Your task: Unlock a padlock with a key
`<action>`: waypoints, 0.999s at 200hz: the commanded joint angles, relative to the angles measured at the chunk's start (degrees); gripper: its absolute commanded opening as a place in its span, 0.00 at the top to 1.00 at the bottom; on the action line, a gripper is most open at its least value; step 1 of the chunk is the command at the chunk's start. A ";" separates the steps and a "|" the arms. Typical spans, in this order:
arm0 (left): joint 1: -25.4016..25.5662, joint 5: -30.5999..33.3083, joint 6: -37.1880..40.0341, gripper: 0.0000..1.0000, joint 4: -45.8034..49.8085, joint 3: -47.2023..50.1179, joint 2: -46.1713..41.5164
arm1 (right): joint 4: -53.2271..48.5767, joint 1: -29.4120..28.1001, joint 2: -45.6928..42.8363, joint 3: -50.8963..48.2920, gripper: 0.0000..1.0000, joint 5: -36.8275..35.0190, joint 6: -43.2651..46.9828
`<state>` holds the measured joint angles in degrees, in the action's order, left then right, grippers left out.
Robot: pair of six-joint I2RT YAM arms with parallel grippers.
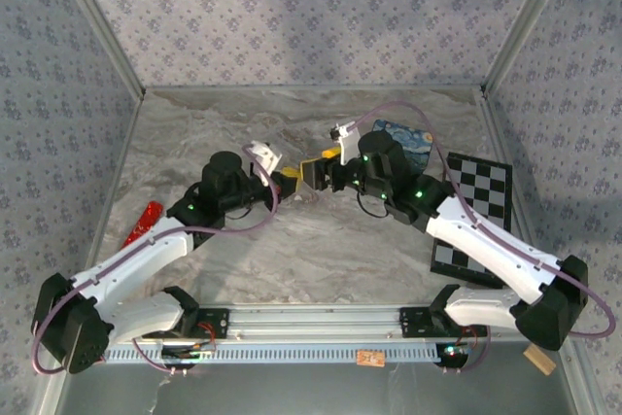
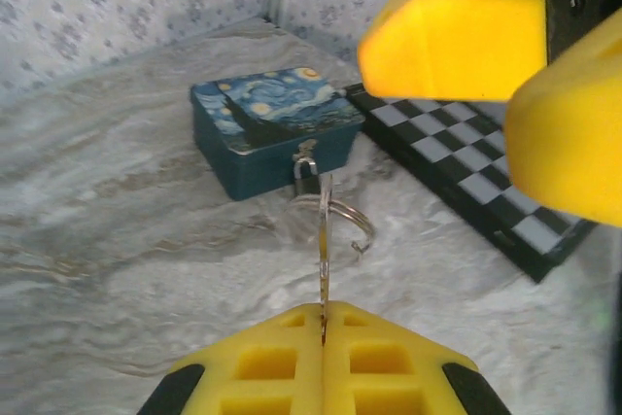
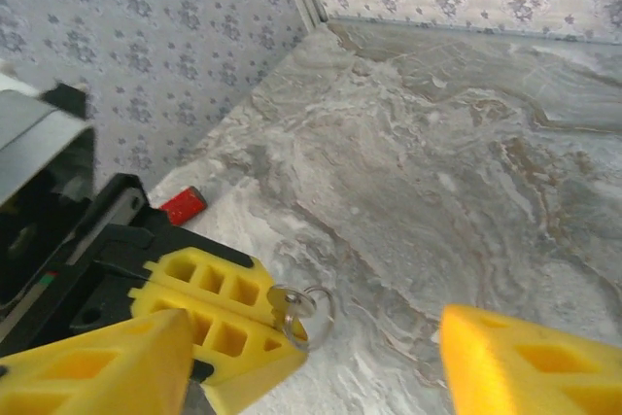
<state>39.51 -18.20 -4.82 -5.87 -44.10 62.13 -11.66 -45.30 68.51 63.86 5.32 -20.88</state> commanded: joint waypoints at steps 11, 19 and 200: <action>4.13 14.02 15.60 1.00 -1.79 1.87 -0.81 | -6.87 2.81 -1.86 2.59 0.25 -0.56 -6.47; 4.89 16.09 19.16 1.00 -2.82 2.48 -0.30 | -8.83 4.45 -1.98 2.71 0.25 1.05 -9.83; 6.57 13.91 62.28 1.00 -30.87 7.27 14.45 | -0.93 9.19 -1.44 -12.50 0.51 8.30 -59.98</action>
<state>46.39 -2.26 57.23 -29.95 -37.04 77.36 -16.49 -35.38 67.53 52.86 16.69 -73.73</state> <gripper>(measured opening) 0.061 0.515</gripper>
